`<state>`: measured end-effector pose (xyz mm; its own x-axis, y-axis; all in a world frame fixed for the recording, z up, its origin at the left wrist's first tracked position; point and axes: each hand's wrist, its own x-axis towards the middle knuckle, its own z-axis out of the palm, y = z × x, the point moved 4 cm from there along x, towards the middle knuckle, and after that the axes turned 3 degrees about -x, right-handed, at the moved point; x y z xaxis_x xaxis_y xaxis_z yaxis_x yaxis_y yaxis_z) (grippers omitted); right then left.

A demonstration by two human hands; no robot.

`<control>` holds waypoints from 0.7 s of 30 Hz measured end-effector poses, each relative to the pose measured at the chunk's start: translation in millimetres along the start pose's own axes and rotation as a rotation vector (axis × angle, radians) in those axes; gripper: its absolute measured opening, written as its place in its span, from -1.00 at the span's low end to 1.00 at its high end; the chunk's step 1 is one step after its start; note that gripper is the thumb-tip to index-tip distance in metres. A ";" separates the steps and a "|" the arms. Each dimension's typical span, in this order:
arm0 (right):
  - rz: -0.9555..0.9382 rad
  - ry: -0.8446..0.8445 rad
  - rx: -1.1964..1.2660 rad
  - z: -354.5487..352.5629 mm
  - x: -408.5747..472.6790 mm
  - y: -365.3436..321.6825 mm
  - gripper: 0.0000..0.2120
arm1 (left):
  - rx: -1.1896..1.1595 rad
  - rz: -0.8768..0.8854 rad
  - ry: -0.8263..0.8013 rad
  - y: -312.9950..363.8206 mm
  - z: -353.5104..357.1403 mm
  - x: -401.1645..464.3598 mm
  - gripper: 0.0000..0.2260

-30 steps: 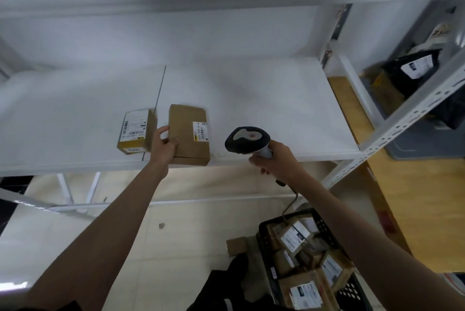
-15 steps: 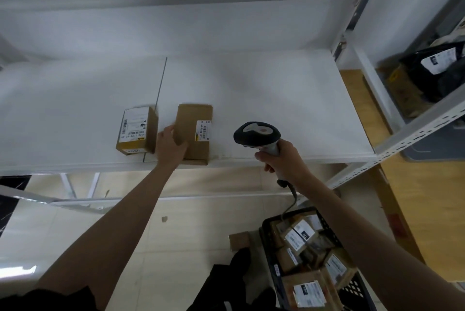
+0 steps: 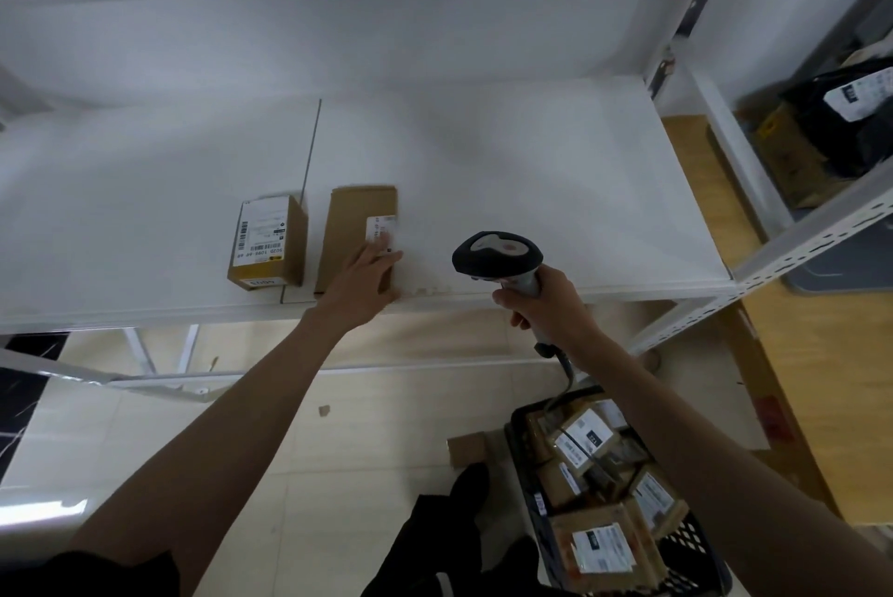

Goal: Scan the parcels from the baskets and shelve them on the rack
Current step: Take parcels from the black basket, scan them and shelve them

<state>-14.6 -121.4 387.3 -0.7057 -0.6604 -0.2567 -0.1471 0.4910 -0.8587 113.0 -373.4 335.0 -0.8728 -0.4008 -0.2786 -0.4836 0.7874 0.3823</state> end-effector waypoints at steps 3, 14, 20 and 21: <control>0.011 0.005 0.011 0.2 -2.9 3.3 -0.84 | -0.001 -0.052 -0.014 -15.4 -8.7 6.5 -0.38; 0.160 0.186 0.149 -45.0 -60.2 48.6 -0.84 | -0.185 0.357 0.285 104.7 10.5 24.6 -0.72; 0.332 0.391 0.284 -81.4 -142.7 122.3 -0.84 | -0.277 0.652 0.067 241.4 77.7 11.3 -0.83; 0.365 0.426 0.328 -83.7 -159.3 137.6 -0.83 | -0.279 0.685 0.028 259.6 92.8 5.6 -0.83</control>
<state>19.6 98.8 347.2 -0.8935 -0.1674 -0.4168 0.3258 0.3973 -0.8579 -11.3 -127.8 350.8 -0.9845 0.1233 0.1243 0.1750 0.7188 0.6728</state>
